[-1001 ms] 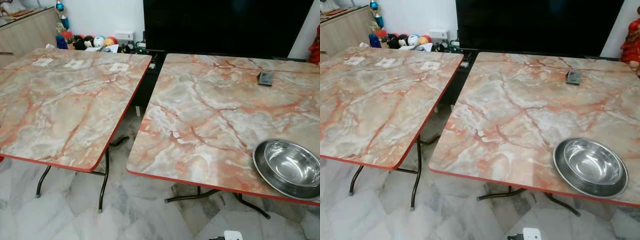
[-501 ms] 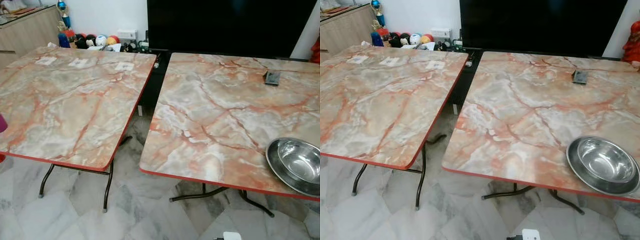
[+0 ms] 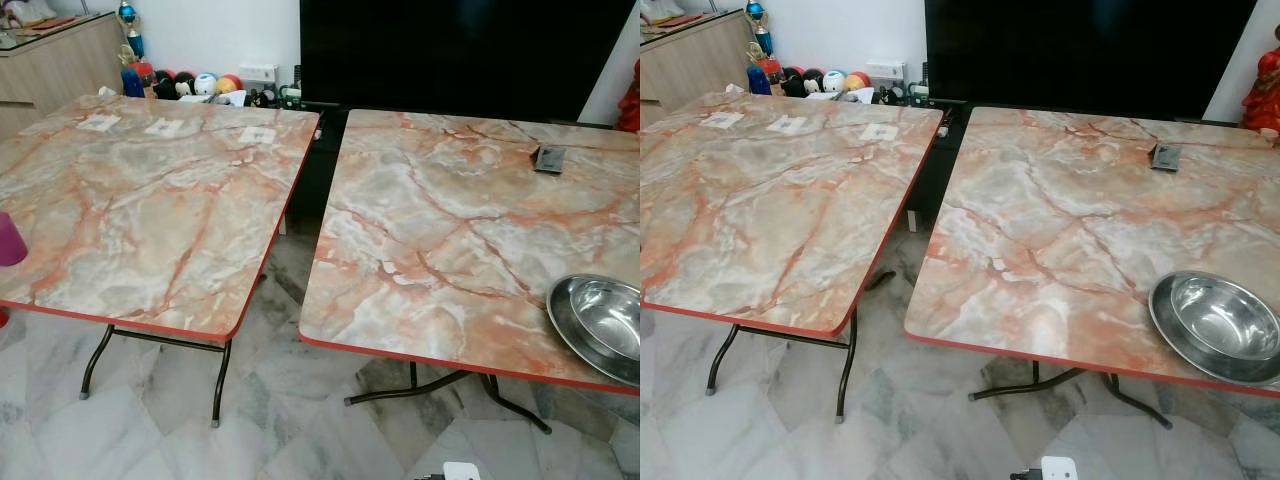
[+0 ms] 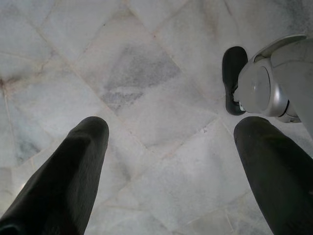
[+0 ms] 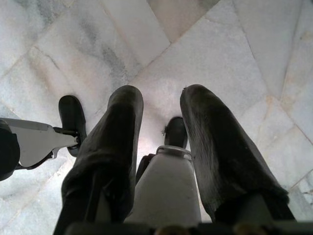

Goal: Setting the table

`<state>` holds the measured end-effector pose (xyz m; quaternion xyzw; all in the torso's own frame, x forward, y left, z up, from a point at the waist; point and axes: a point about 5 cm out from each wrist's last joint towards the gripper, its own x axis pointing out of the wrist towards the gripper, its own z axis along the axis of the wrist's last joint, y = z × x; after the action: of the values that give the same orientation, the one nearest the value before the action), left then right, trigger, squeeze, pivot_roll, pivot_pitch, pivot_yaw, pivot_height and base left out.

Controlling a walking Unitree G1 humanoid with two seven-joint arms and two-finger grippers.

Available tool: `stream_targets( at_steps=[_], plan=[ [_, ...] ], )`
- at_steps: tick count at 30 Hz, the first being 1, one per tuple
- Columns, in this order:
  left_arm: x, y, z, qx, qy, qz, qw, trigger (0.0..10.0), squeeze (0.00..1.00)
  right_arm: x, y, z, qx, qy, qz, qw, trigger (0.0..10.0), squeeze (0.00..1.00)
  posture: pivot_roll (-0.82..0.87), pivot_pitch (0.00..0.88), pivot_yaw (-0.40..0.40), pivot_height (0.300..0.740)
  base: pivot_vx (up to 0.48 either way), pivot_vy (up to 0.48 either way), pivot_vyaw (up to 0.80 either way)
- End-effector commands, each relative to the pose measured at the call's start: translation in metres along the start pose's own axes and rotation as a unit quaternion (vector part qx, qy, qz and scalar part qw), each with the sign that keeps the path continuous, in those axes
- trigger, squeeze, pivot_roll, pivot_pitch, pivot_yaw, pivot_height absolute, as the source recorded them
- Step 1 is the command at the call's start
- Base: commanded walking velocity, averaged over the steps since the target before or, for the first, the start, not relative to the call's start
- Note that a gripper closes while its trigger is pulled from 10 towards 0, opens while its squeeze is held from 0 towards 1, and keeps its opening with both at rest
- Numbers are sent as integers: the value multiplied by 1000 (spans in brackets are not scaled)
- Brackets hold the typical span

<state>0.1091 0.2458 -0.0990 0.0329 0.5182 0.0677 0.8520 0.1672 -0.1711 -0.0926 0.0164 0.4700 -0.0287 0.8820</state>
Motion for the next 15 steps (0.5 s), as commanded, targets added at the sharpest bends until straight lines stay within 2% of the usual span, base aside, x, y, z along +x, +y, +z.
stream_targets(
  at_steps=[1, 15],
  plan=[
    [-1, 0, -4, 7, 9, -1, 1000, 10000, 0, -1, 0, -5, 0, 10, 0, 1000, 10000, 0, 17, 33, 24, 740, 0, 349, 0],
    [-1, 0, -6, 7, 11, -2, 1000, 10000, 0, -1, 0, -8, -1, 13, -1, 1000, 10000, 0, 21, 27, 23, 740, 0, 365, 0]
  ],
)
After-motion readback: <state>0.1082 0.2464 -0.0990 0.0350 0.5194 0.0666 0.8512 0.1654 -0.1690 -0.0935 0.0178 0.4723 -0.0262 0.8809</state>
